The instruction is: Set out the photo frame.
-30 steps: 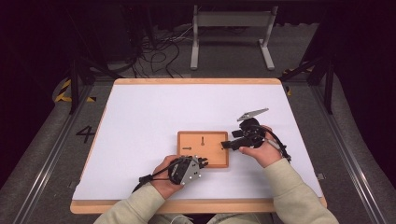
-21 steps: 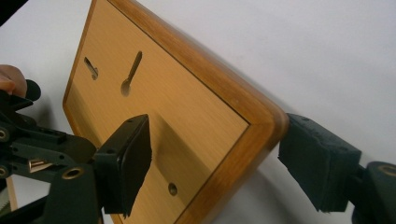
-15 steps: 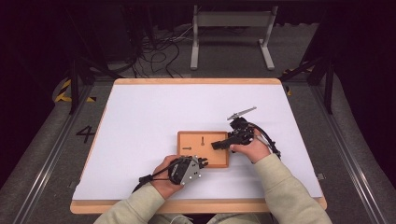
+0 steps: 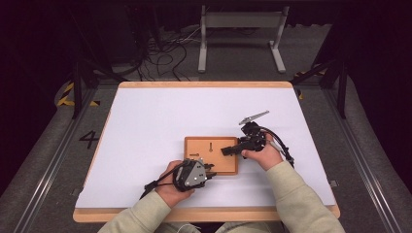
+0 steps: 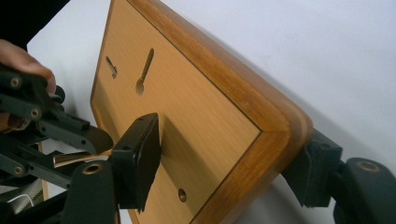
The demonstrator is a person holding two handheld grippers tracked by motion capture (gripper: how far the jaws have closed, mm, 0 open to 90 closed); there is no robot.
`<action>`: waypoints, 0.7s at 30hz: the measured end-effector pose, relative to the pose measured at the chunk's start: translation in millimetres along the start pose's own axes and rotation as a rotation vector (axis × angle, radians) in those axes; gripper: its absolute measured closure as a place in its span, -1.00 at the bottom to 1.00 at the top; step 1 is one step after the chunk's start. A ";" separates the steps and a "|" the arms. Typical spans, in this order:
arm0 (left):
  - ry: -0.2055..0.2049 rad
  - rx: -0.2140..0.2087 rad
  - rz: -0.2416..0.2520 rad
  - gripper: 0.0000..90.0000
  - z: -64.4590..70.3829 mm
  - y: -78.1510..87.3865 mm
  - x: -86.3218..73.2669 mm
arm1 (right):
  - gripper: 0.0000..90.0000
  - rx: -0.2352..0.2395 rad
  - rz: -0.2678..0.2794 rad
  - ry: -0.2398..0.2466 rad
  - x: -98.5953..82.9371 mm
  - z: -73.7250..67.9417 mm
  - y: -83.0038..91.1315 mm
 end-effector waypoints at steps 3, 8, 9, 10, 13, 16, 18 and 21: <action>0.050 -0.010 0.007 0.34 -1.8 7.7 -1.8 | -0.19 -0.002 0.006 0.023 0.1 -2.7 3.2; 0.138 -0.056 0.004 0.13 -2.4 20.6 -4.0 | -0.16 -0.013 0.006 0.052 0.9 -7.3 6.8; 0.160 -0.060 0.009 0.13 -2.5 25.5 -4.9 | -0.15 -0.015 0.006 0.062 1.1 -8.4 7.8; 0.165 -0.060 0.013 0.11 -3.7 29.8 -5.8 | -0.15 -0.017 0.007 0.069 1.3 -9.8 8.7; 0.191 -0.047 0.025 0.09 -6.9 42.4 -9.6 | -0.12 -0.022 0.009 0.094 1.3 -12.9 11.4; 0.210 -0.021 0.023 0.07 -11.1 52.6 -15.1 | -0.10 -0.026 0.011 0.116 1.3 -16.3 14.0; 0.231 -0.015 0.023 0.07 -13.9 58.5 -19.2 | -0.08 -0.035 0.010 0.144 1.3 -19.7 16.2; 0.253 0.007 0.033 0.07 -19.3 69.0 -24.2 | -0.07 -0.043 0.007 0.195 0.7 -24.8 19.6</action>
Point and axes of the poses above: each handheld gripper's, and its own axes: y roughly backward along the jaws, x roughly out of its top, z roughly to its right, the point moved 5 cm from there along -y, roughly forward along the jaws, and after that the axes turned 10 degrees about z, right-handed, at the moved point
